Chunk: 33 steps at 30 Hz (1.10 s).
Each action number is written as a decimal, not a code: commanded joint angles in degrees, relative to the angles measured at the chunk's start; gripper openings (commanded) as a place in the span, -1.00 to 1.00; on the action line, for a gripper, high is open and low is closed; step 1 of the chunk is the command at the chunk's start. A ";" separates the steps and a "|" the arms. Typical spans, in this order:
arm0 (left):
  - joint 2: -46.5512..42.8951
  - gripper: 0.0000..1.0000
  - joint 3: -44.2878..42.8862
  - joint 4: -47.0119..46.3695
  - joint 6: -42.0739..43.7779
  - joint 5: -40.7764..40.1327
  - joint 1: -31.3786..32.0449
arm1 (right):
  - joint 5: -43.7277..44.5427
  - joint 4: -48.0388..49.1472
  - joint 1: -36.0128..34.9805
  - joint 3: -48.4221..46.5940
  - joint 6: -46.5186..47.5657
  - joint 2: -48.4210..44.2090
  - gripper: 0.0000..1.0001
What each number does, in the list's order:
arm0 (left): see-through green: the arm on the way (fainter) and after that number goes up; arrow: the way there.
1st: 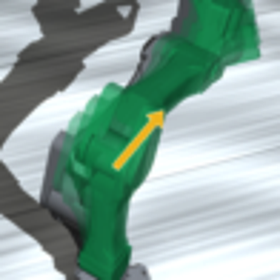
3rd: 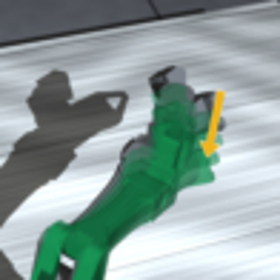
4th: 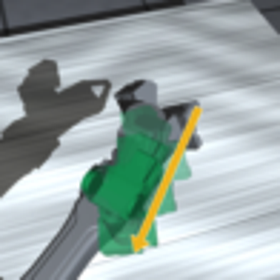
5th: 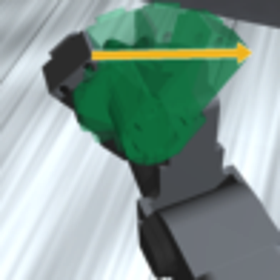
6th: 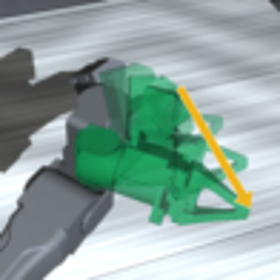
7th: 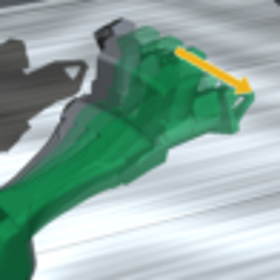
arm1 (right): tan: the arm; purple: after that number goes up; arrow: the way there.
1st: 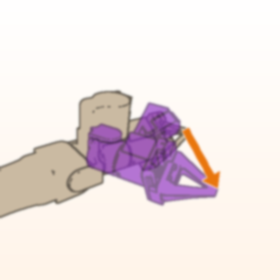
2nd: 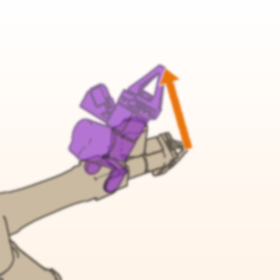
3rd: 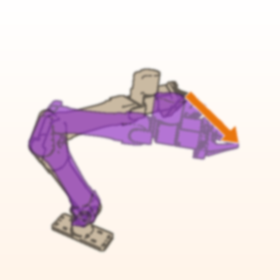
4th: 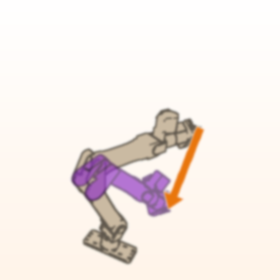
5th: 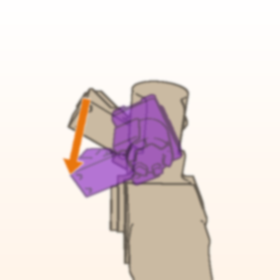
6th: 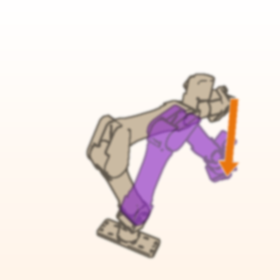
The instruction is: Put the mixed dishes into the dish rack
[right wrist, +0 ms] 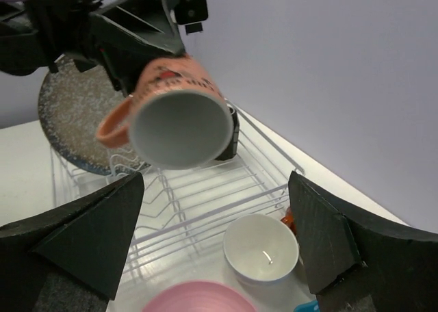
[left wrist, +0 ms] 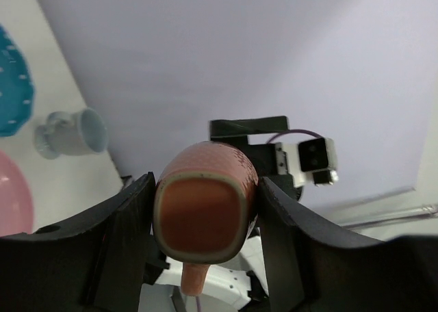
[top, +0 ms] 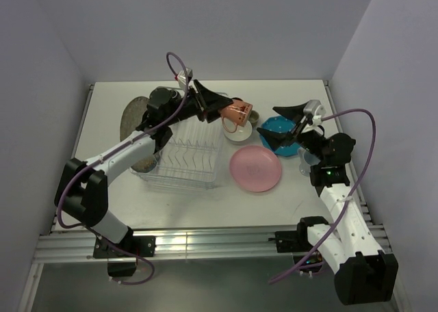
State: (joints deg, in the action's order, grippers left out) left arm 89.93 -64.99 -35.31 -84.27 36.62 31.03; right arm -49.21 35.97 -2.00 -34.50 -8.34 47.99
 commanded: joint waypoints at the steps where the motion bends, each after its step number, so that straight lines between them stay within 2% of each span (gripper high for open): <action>1: -1.52 -1.00 -4.87 6.80 7.78 -0.41 -1.67 | -4.47 -1.77 0.94 -3.11 -0.19 -1.67 0.89; 3: -0.73 -0.99 -8.20 11.99 13.30 -1.02 -2.46 | -6.24 -5.63 1.30 -3.73 1.38 -1.93 0.90; 9: 4.54 -1.00 -23.14 37.56 32.46 -8.22 -3.69 | -13.45 -21.45 3.75 -7.77 7.54 -2.55 0.93; 11: 6.21 -1.00 -28.66 45.63 36.53 -12.60 -3.95 | -15.20 -24.35 4.46 -8.21 7.72 -2.72 0.93; 18: 16.22 -1.00 -43.36 63.23 50.67 -27.20 -4.48 | -18.63 -27.35 9.02 -6.98 6.40 -3.16 0.91; 23: 20.89 -1.00 -49.78 69.05 55.70 -35.64 -4.48 | -20.40 -35.50 11.93 -8.30 9.55 -1.85 0.88; 26: 22.92 -1.00 -50.32 69.94 58.60 -40.04 -4.48 | -21.10 -41.65 12.46 -9.71 12.03 -0.18 0.86; 33: 27.57 -1.00 -50.50 68.71 64.31 -48.31 -4.48 | -23.39 -44.14 13.33 -7.87 11.68 1.24 0.81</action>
State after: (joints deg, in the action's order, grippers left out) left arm 117.01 -111.59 35.51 -24.53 -5.98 26.59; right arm -70.28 -6.48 10.37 -41.76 2.52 50.06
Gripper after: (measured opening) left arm 0.614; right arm 0.907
